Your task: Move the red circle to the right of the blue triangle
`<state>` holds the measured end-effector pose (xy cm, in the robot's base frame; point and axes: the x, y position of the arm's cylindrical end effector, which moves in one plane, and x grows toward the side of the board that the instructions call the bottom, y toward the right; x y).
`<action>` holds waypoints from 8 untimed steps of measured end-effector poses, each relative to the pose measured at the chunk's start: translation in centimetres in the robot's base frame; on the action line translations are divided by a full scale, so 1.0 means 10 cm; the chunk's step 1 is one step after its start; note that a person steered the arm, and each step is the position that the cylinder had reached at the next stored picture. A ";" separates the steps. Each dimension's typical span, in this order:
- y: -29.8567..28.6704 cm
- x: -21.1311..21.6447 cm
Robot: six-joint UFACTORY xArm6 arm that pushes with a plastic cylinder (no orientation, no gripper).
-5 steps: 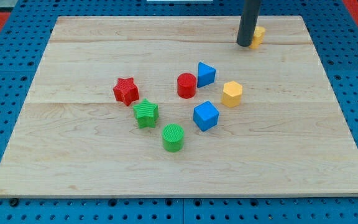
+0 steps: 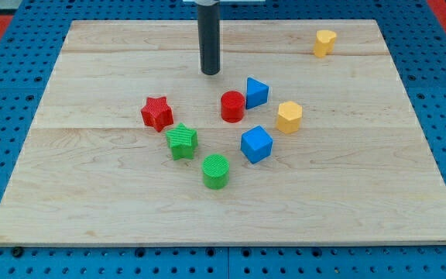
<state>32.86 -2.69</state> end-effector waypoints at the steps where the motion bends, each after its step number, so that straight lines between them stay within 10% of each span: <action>1: -0.03 0.49; 5: 0.70 1.11; 8: 1.04 0.72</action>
<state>40.02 7.72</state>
